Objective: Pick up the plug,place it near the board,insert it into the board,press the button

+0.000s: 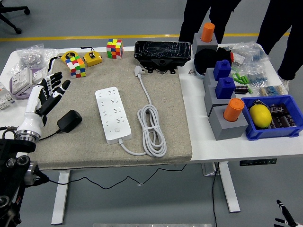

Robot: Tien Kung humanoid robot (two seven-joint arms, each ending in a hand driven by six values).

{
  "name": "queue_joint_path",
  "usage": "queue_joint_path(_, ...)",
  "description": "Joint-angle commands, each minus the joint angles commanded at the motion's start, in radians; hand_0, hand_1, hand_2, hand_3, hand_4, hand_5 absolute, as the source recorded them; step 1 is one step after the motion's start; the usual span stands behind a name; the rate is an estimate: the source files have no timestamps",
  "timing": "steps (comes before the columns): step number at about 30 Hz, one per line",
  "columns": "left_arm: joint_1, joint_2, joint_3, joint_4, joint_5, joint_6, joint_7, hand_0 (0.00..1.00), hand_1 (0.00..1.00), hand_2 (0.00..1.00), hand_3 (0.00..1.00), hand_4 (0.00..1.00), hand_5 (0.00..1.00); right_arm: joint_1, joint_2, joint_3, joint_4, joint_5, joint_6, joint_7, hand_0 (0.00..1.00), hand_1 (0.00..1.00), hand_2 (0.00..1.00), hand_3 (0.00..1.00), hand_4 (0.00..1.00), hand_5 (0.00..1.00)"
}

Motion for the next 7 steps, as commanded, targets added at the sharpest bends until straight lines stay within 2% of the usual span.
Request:
queue_joint_path(3,0.0,0.001,0.0,-0.001,0.011,-0.002,0.003,0.948,0.993,0.942,0.867,0.998,0.505,-0.001,0.0,0.004,0.0,-0.004,0.002,-0.001,0.821,0.78,0.766,0.785,0.998,0.998)
queue_joint_path(4,0.0,0.001,-0.001,-0.001,0.011,-0.001,0.002,0.998,0.998,0.996,0.876,0.998,0.479,-0.001,0.0,0.004,0.0,-0.004,0.003,-0.001,0.822,0.78,0.766,0.786,0.998,0.998)
queue_joint_path(7,0.003,0.003,-0.001,-0.002,0.002,0.006,-0.002,0.998,0.998,0.996,0.876,0.998,0.479,-0.002,0.002,0.001,0.0,-0.004,0.005,0.0,0.822,0.78,0.766,0.786,0.998,0.998)
